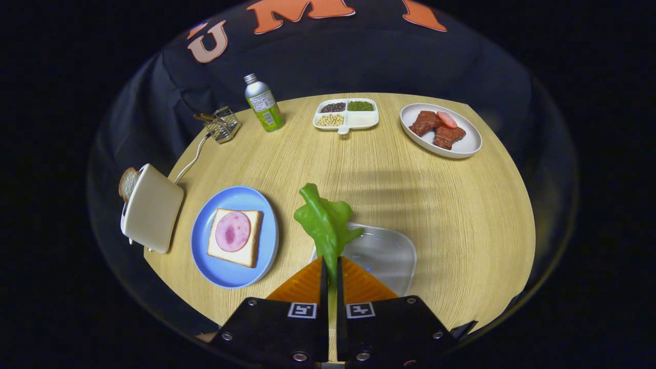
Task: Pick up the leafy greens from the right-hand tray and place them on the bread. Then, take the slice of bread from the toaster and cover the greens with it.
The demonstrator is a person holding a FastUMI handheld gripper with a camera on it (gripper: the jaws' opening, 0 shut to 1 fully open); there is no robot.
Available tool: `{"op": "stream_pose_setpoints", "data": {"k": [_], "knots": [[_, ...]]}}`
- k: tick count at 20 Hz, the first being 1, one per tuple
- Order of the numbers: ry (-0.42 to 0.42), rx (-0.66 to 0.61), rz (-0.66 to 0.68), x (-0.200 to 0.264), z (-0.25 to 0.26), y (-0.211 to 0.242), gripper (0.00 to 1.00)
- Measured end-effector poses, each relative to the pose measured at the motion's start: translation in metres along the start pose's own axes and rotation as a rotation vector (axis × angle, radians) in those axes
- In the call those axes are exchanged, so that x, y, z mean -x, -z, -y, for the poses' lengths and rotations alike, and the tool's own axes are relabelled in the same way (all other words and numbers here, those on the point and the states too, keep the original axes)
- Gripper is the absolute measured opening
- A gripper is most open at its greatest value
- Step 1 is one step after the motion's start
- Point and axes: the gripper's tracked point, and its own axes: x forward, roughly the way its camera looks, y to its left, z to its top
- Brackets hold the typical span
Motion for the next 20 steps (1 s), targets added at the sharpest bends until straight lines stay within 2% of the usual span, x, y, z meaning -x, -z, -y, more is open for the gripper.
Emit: {"op": "stream_pose_setpoints", "data": {"k": [10,20], "knots": [[-0.062,0.090,0.033,0.001,-0.072,-0.021,0.07],[-0.090,0.151,-0.026,-0.039,-0.127,-0.013,0.07]]}}
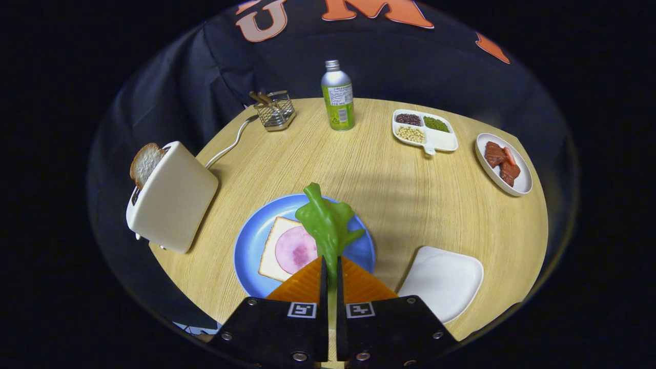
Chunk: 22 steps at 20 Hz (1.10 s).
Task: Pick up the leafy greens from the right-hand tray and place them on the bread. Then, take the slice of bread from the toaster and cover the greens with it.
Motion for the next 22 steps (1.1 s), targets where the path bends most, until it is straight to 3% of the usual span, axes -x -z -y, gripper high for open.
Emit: {"op": "stream_pose_setpoints", "data": {"k": [8,13,22], "knots": [[-0.070,-0.012,-0.045,-0.018,-0.034,0.002,0.08],[-0.098,0.007,-0.035,-0.016,-0.052,-0.005,0.31],[-0.123,0.057,0.066,0.030,-0.099,-0.052,0.56]]}}
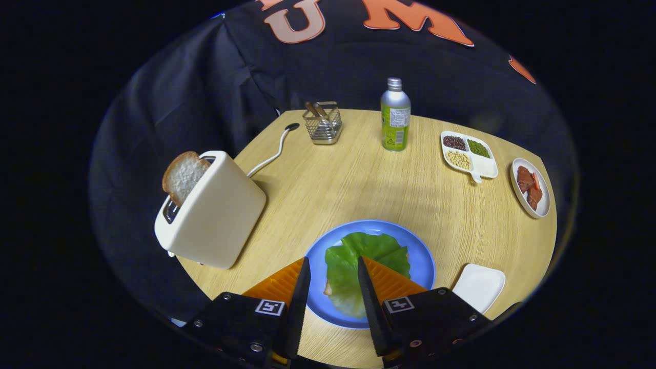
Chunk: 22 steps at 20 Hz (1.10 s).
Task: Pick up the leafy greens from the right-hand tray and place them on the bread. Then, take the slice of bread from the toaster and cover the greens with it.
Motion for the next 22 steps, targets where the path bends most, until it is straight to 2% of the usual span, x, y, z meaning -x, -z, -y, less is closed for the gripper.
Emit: {"op": "stream_pose_setpoints", "data": {"k": [9,17,22], "knots": [[-0.021,0.023,0.062,0.024,-0.068,-0.054,0.82],[-0.043,0.105,0.056,0.028,-0.154,-0.085,0.90],[-0.047,0.117,0.025,0.016,-0.198,-0.095,0.90]]}}
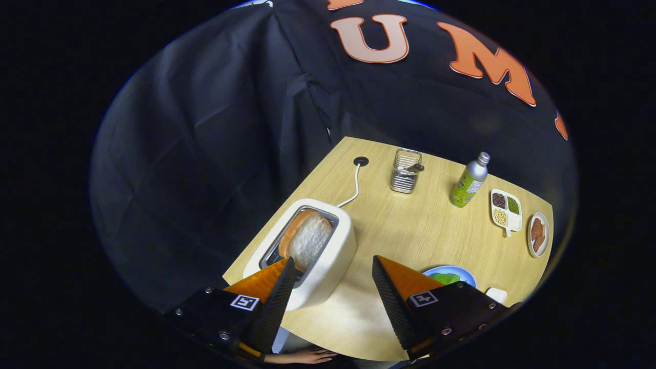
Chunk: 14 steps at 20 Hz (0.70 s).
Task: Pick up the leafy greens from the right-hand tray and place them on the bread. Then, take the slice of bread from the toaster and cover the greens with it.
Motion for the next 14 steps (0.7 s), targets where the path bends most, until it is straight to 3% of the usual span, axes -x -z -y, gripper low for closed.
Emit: {"op": "stream_pose_setpoints", "data": {"k": [3,14], "knots": [[-0.012,-0.011,-0.032,-0.012,-0.019,-0.007,0.90],[0.093,0.041,-0.170,-0.060,-0.047,-0.004,0.87]]}}
